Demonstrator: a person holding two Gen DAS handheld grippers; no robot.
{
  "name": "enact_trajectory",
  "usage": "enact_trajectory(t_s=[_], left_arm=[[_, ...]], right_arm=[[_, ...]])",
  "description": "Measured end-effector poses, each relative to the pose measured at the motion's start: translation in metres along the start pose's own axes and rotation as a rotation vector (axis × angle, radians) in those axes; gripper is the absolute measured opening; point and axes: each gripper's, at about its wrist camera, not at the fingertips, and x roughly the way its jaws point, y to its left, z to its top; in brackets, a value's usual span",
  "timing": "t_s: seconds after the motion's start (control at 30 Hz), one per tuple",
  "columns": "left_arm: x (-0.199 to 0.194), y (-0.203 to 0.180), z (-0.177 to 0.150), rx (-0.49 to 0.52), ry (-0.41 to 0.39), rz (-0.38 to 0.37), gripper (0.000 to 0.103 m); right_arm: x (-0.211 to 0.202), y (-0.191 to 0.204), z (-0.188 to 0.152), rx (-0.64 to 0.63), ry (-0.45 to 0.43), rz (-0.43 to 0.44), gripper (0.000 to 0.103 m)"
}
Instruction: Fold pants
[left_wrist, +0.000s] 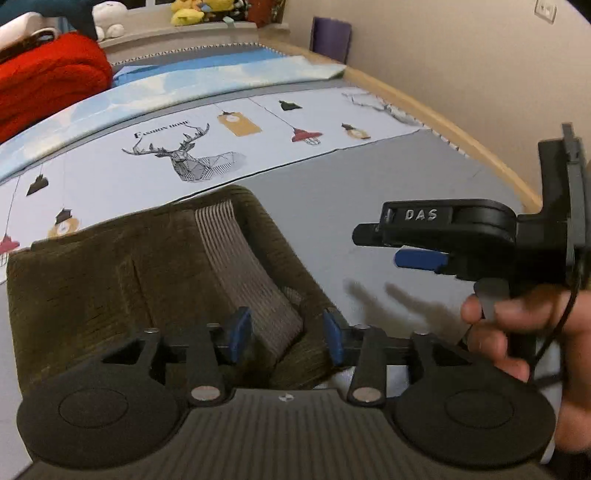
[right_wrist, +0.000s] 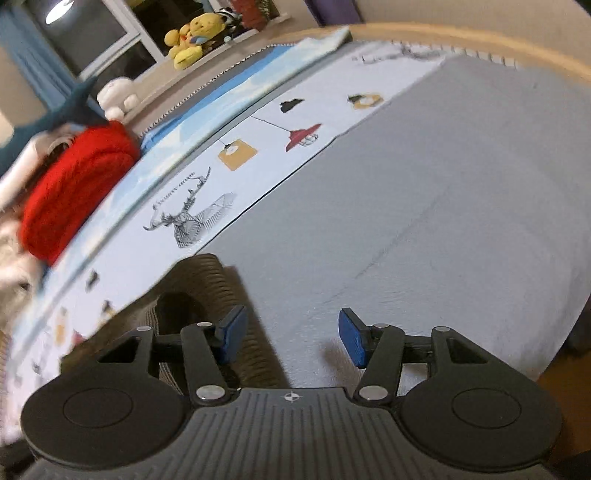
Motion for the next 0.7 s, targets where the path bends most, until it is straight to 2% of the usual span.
enact_trajectory(t_s=[0.07, 0.13, 0.2, 0.23, 0.3, 0.37, 0.47, 0.5, 0.53, 0.57, 0.63, 0.7], left_arm=[[-0.016, 0.021, -0.01, -0.03, -0.054, 0.019, 0.058], [-0.028, 0.051, -0.022, -0.09, -0.067, 0.047, 0.057], [-0.035, 0.084, -0.036, -0.156, -0.053, 0.085, 0.053], [-0.038, 0.097, -0.042, -0.178, -0.043, 0.098, 0.047], [-0.041, 0.128, -0.054, -0.222, -0.023, 0.113, 0.043], [-0.037, 0.147, -0.062, -0.252, -0.013, 0.111, 0.042], [-0.031, 0.165, -0.084, -0.295, 0.012, 0.121, 0.041], [-0.028, 0.171, -0.09, -0.309, 0.019, 0.121, 0.041], [-0.027, 0.173, -0.092, -0.316, 0.016, 0.123, 0.041], [-0.028, 0.173, -0.092, -0.316, 0.009, 0.127, 0.041], [-0.028, 0.174, -0.09, -0.304, -0.006, 0.126, 0.041], [-0.034, 0.173, -0.094, -0.289, -0.021, 0.125, 0.041]], right_arm=[[0.003, -0.002, -0.003, 0.019, 0.048, 0.076, 0.069], [0.014, 0.005, -0.007, 0.006, 0.12, 0.154, 0.076], [0.026, 0.02, -0.012, -0.035, 0.179, 0.192, 0.08], [0.032, 0.029, -0.016, -0.061, 0.205, 0.198, 0.082], [0.044, 0.044, -0.022, -0.108, 0.239, 0.185, 0.085], [0.057, 0.057, -0.029, -0.162, 0.268, 0.124, 0.087], [0.064, 0.069, -0.036, -0.191, 0.256, 0.064, 0.09], [0.065, 0.073, -0.037, -0.195, 0.245, 0.056, 0.085], [0.062, 0.074, -0.04, -0.201, 0.238, 0.077, 0.058], [0.06, 0.074, -0.043, -0.206, 0.231, 0.104, 0.047], [0.048, 0.081, -0.046, -0.267, 0.179, 0.098, 0.033], [0.032, 0.082, -0.043, -0.273, 0.116, 0.139, 0.027]])
